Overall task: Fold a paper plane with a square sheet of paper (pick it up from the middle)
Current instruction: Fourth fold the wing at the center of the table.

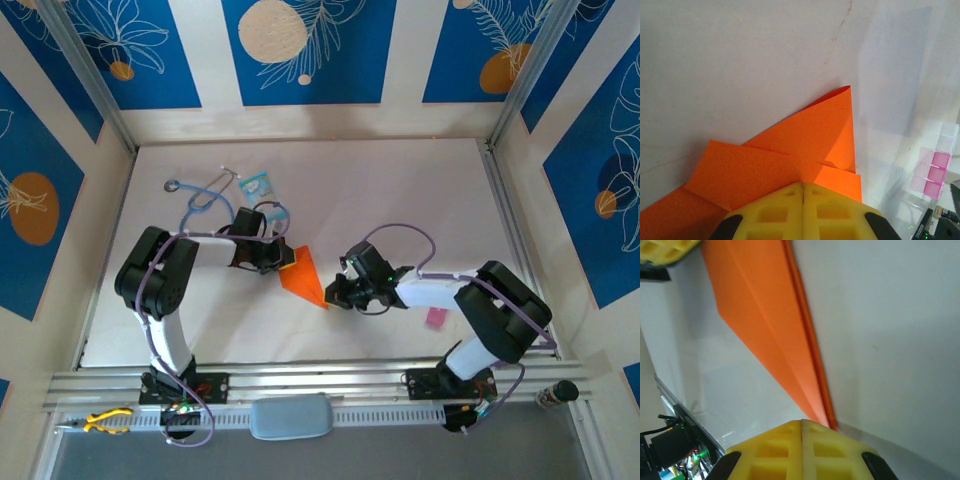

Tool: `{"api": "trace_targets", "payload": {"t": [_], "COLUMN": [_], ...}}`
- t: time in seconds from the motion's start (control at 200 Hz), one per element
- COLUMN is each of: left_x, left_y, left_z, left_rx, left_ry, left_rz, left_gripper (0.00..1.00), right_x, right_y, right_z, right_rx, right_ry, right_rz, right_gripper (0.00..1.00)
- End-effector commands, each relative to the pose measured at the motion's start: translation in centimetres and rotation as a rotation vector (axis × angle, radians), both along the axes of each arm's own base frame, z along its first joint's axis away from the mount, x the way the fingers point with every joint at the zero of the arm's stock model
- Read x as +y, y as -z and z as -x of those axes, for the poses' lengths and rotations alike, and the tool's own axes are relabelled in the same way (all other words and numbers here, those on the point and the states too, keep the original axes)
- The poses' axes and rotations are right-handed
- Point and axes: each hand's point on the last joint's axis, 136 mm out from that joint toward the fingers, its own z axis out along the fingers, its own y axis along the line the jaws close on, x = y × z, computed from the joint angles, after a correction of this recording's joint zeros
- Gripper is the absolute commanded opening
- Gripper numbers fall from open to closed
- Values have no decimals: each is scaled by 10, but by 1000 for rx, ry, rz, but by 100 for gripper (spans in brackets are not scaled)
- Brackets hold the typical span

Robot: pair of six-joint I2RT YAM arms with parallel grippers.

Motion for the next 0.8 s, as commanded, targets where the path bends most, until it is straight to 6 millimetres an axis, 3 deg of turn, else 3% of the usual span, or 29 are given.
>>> {"api": "trace_targets", "payload": {"t": [0.0,0.355,0.53,0.795], "left_x": [17,16,16,16], "left_y": [24,21,21,19], "left_z": [5,0,-1,0], "left_rx": [49,41,40,42], "left_ry": [-30,-32,-33,-38], "left_rz": [-73,-76,-78,-74], "left_gripper": [0,0,0,0], "right_x": [10,-11,-19,-20], "right_y": [0,42,40,21], "right_z": [-3,27,36,26], "right_rx": [0,109,105,58], "right_ry": [-31,-33,-36,-8], "right_rz": [-17,59,75,88], "right_gripper": [4,3,3,4]}}
